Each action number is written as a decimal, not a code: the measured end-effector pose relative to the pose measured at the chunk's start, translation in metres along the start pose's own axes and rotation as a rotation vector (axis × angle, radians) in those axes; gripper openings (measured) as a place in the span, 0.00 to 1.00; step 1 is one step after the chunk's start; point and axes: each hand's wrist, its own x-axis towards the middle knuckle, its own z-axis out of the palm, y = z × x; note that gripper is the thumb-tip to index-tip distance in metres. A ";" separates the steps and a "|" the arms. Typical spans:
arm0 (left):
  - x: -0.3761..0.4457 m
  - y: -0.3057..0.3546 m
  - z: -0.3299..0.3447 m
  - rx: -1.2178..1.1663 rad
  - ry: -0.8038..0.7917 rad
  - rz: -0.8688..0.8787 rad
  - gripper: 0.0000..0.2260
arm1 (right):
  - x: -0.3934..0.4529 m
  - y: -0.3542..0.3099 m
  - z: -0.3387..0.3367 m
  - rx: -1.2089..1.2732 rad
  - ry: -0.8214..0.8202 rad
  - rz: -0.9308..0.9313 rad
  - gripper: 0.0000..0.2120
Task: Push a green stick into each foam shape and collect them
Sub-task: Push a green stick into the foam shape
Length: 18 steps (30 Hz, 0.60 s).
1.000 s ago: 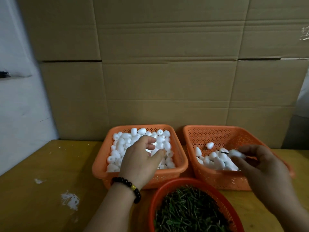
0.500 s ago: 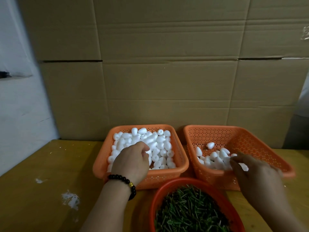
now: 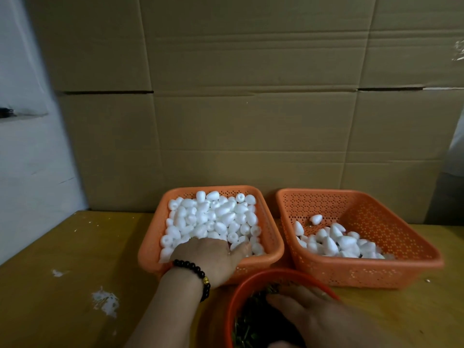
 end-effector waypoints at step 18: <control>0.004 0.001 -0.002 0.048 -0.130 -0.009 0.48 | 0.002 -0.003 0.017 0.029 0.070 -0.210 0.16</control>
